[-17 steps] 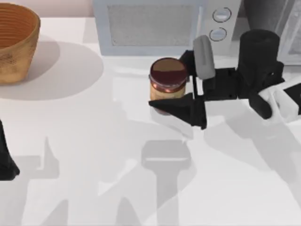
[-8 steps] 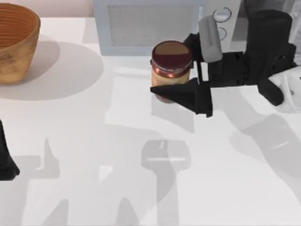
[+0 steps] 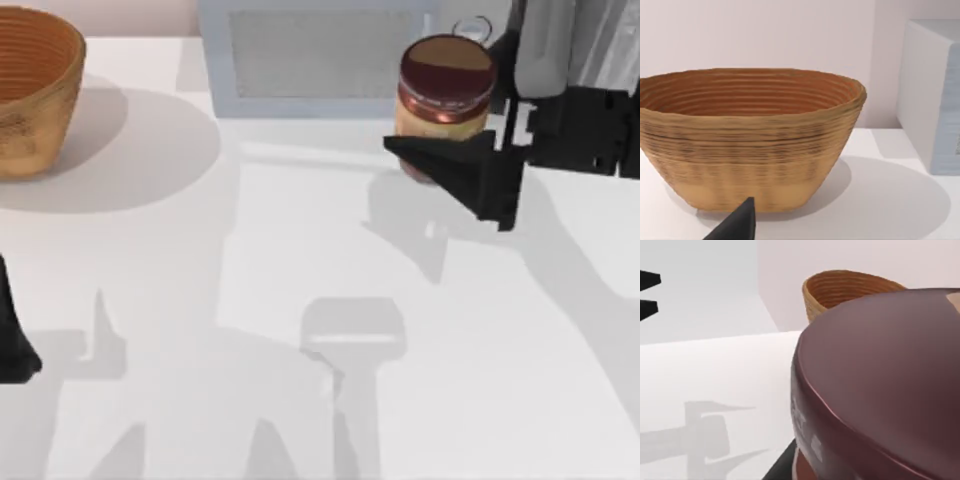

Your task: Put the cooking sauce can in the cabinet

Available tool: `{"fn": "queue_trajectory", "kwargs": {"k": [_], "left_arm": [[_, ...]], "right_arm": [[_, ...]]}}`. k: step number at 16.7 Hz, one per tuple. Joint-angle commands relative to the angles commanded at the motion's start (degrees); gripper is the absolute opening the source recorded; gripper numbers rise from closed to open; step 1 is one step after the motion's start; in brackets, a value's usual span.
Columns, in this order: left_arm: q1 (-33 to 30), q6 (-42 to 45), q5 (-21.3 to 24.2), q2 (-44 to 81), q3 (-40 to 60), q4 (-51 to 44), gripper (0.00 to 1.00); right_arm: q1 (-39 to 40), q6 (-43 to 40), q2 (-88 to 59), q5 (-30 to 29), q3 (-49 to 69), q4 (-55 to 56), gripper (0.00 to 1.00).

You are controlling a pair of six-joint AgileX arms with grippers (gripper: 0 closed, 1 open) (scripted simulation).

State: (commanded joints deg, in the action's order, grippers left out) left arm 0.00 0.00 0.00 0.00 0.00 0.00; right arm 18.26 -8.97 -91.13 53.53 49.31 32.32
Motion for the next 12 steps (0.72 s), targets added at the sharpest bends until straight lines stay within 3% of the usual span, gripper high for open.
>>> {"fn": "queue_trajectory", "kwargs": {"k": [12], "left_arm": [[0.0, 0.0, 0.0, 0.0, 0.0, 0.0, 1.0]], "right_arm": [[-13.8, 7.1, 73.0, -40.1, -36.9, -24.3, 0.0]]}}
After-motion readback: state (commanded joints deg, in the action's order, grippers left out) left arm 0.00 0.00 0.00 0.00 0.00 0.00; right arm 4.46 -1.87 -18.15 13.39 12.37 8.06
